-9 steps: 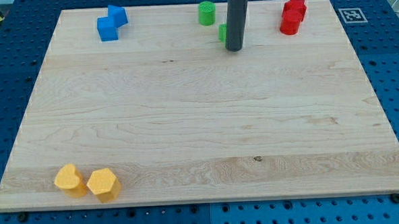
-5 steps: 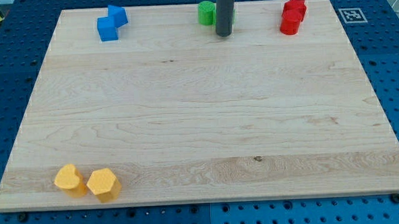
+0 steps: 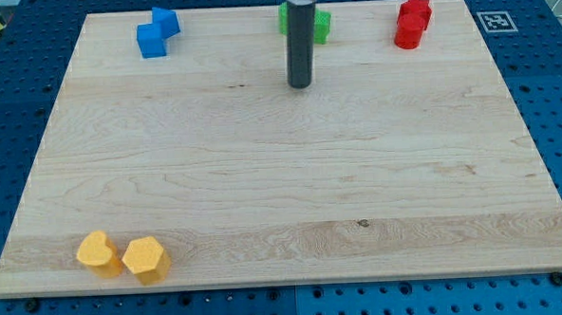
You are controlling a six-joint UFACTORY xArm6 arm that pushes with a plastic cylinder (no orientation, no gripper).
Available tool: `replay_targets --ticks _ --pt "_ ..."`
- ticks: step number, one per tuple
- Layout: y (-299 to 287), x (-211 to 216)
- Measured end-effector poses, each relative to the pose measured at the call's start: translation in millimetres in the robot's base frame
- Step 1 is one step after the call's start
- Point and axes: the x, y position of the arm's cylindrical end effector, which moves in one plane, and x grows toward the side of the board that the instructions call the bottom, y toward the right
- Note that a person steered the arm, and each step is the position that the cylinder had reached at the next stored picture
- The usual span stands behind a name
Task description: Slide blue cube along with blue triangle a bit up and right
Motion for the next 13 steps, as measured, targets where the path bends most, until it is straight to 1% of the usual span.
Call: replay_targets --ticks 1,5,6,9,11,12,13 --pt "-19 14" --pt "-129 14" --pt "-154 5" --pt "-221 -57" --pt "-212 -111" --pt "-185 -122" --pt "-195 -126"
